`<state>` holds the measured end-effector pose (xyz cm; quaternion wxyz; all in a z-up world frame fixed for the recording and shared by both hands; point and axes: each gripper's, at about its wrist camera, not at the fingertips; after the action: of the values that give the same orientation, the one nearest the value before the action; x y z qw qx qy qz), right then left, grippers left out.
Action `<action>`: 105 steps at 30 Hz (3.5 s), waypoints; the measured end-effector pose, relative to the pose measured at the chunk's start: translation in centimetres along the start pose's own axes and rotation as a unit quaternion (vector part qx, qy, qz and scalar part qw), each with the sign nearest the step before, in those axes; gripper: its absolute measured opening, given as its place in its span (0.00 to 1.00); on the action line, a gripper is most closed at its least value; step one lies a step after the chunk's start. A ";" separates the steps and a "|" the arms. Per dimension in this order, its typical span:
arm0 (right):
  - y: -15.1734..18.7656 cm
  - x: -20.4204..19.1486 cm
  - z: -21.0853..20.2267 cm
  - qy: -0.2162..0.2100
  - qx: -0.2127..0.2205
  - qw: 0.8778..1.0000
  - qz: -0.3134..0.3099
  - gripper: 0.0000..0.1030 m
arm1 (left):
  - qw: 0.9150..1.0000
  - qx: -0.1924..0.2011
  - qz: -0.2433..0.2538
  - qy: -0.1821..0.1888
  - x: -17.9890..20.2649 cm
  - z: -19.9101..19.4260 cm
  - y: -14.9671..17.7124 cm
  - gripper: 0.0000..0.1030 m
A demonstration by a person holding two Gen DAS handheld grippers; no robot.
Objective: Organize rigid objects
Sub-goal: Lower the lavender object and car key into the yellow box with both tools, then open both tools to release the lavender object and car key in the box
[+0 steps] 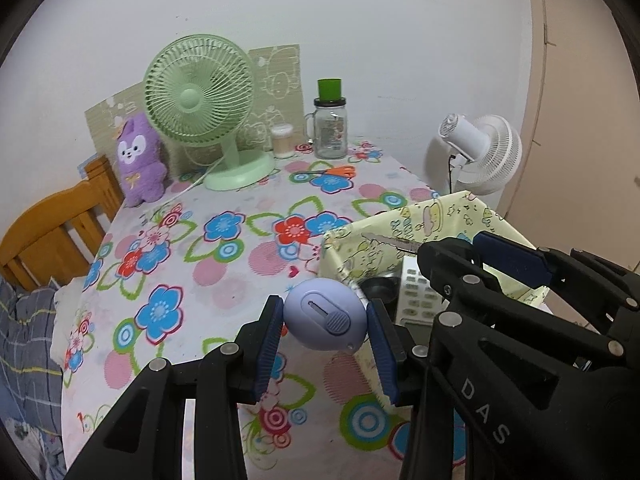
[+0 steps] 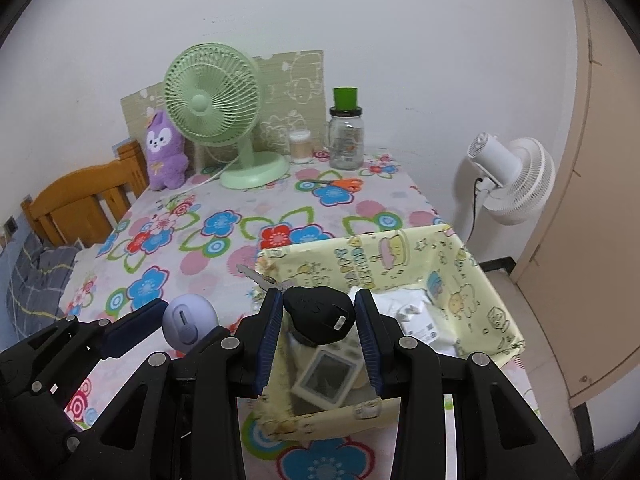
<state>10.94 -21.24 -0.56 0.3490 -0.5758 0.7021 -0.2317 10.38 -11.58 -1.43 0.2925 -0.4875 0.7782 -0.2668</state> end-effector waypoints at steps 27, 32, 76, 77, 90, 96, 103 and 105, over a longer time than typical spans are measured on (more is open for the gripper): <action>-1.3 6.9 4.0 0.044 -0.024 0.998 0.040 0.39 | 0.998 -0.036 0.039 0.046 5.2 6.0 -3.0 0.43; -1.2 7.8 4.8 0.048 -0.033 0.997 0.045 0.39 | 0.996 -0.047 0.045 0.053 5.9 6.9 -3.2 0.43; -1.6 8.9 8.4 0.022 -0.099 0.993 0.066 0.44 | 0.991 -0.076 0.102 0.048 6.9 8.0 -3.8 0.86; -1.6 8.9 8.4 0.021 -0.099 0.993 0.066 0.45 | 0.991 -0.076 0.101 0.049 6.9 8.0 -3.8 0.86; -1.3 7.8 5.6 0.013 -0.068 0.995 0.069 0.76 | 0.993 -0.054 0.094 0.046 6.5 5.7 -3.5 0.90; -1.1 7.4 4.4 0.016 -0.058 0.996 0.066 0.79 | 0.994 -0.045 0.086 0.046 5.9 4.6 -3.0 0.91; -0.6 6.6 3.0 0.019 -0.049 0.997 0.061 0.81 | 0.996 -0.036 0.074 0.042 5.0 3.4 -2.3 0.94; -0.5 6.4 2.8 0.025 -0.050 0.997 0.061 0.82 | 0.996 -0.032 0.070 0.041 4.7 3.0 -2.1 0.94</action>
<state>12.82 -27.32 -3.46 0.3162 -0.5424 0.7551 -0.1888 12.12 -17.10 -2.92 0.2626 -0.4301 0.8297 -0.2402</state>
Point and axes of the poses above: each gripper's, at about its wrist camera, not at the fingertips, and z roughly the way its jaws point, x to its right, y to its underside, and after that the axes turned 12 degrees about z, right-handed
